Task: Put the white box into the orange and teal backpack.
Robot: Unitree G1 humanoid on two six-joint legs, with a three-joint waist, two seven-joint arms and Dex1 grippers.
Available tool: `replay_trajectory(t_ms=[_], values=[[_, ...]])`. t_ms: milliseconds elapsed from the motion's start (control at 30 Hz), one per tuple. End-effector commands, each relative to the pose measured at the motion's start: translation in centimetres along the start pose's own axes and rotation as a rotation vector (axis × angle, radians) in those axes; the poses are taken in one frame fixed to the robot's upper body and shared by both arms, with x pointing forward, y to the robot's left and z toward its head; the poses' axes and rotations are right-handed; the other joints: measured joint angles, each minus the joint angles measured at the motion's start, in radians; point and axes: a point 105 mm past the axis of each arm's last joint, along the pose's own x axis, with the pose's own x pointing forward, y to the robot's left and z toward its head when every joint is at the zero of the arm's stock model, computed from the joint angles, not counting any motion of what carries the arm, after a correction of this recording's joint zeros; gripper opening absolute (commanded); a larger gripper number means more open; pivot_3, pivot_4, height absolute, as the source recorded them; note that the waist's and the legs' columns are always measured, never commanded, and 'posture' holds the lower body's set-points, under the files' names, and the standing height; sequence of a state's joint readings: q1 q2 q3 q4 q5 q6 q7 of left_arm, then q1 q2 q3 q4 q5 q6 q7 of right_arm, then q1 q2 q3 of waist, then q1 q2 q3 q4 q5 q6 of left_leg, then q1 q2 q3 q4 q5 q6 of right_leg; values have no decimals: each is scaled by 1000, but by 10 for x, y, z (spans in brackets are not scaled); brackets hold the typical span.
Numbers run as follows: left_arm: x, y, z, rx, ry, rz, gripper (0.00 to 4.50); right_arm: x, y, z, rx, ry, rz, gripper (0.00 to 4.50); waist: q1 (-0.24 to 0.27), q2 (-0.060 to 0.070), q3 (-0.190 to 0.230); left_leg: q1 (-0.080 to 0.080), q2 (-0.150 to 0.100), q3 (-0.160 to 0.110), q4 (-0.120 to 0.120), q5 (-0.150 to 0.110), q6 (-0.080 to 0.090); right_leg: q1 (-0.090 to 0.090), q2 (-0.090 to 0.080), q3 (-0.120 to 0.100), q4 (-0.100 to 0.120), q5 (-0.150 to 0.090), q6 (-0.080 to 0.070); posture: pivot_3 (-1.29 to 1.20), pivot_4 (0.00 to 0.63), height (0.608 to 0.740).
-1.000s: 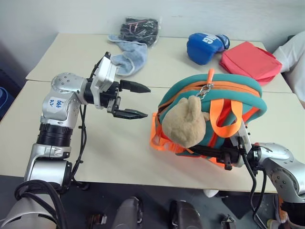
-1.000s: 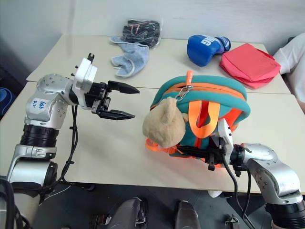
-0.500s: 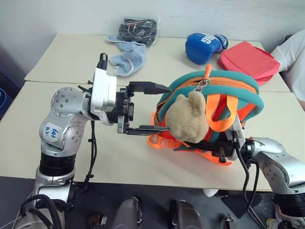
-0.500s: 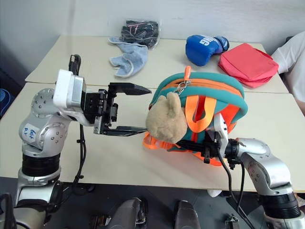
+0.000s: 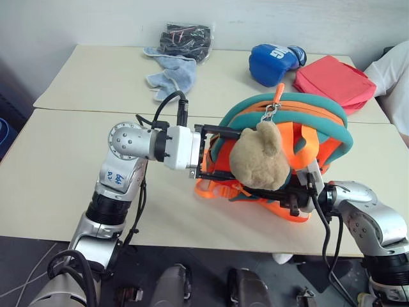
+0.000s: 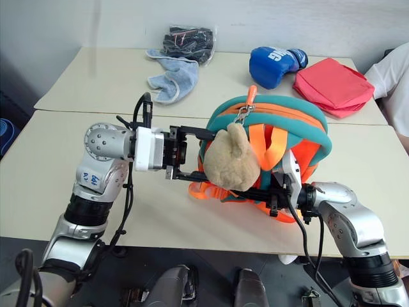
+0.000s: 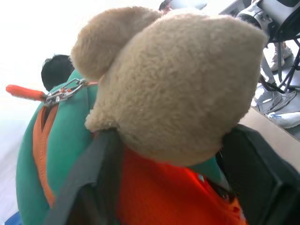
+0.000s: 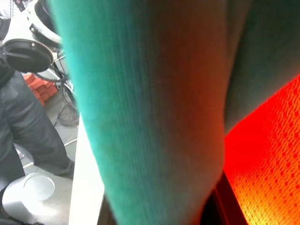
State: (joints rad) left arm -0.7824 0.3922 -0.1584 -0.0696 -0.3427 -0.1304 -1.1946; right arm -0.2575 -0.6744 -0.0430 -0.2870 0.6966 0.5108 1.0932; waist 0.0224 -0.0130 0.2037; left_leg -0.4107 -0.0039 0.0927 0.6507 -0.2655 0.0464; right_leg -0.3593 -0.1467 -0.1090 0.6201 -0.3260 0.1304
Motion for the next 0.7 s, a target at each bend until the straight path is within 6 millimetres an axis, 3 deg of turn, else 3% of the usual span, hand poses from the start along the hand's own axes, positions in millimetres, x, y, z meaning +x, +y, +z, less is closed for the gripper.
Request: replay_trajectory(t_ms=[33,267,433,600,700], values=[[-4,12,10,37,-32,47,1770,2,5,8,-34,-22,0,102,0,0,0,0,0,0,0,0,0,0,0,0,0,0,0,0,150,740],[-28,22,13,-39,-7,79,69,0,6,5,-24,-22,-22,102,-1,0,0,0,0,0,0,0,0,0,0,0,0,0,0,0,150,740],[-51,33,17,-207,-8,157,38,-3,7,2,-18,-26,-36,102,-2,0,0,0,0,0,0,0,0,0,0,0,0,0,0,0,150,740],[-98,51,-14,-409,123,407,38,-6,7,-1,-15,-36,-65,102,-6,0,0,1,0,0,-1,0,0,0,0,0,1,0,0,0,150,740],[-122,56,-46,-568,219,606,38,-8,6,-1,-19,-52,-98,102,-2,0,0,1,0,0,0,0,0,0,0,0,1,0,0,0,150,740]])
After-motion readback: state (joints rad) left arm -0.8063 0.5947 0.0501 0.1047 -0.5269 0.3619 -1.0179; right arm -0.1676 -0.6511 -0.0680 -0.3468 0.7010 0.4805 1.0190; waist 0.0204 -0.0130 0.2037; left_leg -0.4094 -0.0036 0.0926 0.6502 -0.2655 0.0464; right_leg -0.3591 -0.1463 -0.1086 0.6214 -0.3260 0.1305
